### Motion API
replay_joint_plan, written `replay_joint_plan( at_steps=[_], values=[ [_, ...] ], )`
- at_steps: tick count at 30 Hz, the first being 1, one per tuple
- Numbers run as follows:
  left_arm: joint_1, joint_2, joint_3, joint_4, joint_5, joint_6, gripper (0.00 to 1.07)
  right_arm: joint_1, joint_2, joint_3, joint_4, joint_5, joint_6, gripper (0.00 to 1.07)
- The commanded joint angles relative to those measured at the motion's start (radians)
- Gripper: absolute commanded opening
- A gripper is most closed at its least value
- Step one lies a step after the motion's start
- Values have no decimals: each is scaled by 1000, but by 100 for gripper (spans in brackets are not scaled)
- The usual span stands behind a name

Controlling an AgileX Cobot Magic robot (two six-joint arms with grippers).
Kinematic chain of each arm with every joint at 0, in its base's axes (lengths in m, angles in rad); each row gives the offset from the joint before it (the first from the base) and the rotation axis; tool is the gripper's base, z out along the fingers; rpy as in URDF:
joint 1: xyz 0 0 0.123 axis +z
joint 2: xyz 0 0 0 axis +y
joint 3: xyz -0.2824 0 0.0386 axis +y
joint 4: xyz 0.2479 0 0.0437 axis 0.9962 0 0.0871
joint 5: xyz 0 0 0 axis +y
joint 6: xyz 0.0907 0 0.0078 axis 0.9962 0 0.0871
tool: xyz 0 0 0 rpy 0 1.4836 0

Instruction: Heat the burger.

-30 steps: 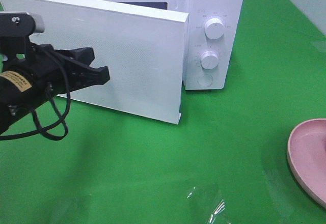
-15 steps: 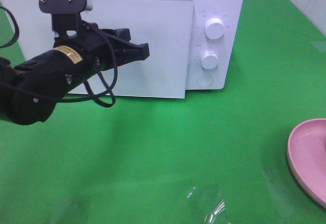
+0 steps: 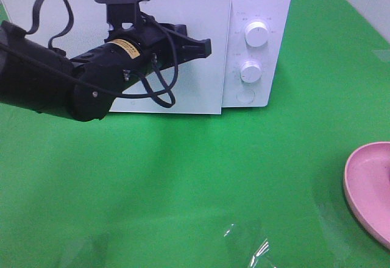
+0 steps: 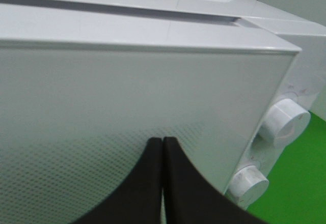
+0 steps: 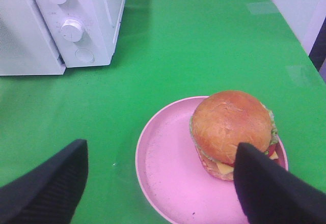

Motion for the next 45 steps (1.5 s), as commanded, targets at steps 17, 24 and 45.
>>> replay_joint_plan(
  at_steps=[17,24,45],
  values=[
    [60,78,-150,-26,27,8,0,-7,-26,0,0,-7,-4,76],
    [5,47,-147,-9,130,58,0,-7,-26,0,0,-7,-4,75],
    [-141,-298,-8,14,1119,131,95,-7,-26,0,0,-7,-3,75]
  ],
)
